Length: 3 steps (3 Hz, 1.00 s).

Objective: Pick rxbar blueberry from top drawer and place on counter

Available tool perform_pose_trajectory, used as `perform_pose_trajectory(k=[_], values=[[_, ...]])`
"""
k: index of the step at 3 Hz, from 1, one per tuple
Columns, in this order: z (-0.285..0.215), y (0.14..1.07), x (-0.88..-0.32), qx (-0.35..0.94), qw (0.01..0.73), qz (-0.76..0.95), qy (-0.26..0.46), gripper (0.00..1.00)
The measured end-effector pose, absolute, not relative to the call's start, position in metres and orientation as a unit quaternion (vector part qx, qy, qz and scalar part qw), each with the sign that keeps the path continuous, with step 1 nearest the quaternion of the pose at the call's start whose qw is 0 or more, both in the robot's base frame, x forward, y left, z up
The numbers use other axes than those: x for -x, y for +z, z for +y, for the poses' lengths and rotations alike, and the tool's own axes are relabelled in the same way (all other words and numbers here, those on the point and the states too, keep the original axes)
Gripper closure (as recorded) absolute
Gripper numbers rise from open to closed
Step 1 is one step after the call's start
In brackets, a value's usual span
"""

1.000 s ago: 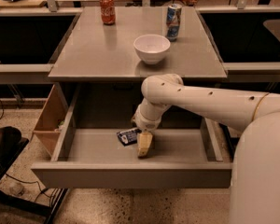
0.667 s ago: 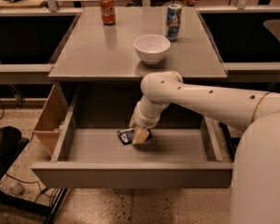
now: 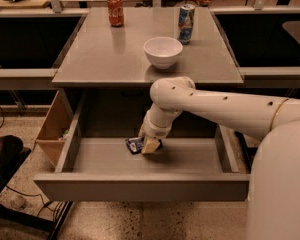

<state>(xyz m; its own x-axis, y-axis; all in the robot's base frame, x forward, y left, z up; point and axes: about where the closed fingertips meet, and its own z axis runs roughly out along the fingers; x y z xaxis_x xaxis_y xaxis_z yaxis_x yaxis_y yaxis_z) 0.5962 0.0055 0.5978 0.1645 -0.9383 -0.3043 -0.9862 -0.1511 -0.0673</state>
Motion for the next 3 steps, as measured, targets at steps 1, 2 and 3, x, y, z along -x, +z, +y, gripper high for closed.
perform_pose_trajectory(k=[1,2,3], values=[[0.006,0.605,-0.596,0.753,0.126,0.639,0.095,1.00],[0.000,0.643,-0.588,0.763,0.117,0.632,0.063,1.00],[-0.004,0.738,-0.571,0.786,0.090,0.612,-0.014,1.00]])
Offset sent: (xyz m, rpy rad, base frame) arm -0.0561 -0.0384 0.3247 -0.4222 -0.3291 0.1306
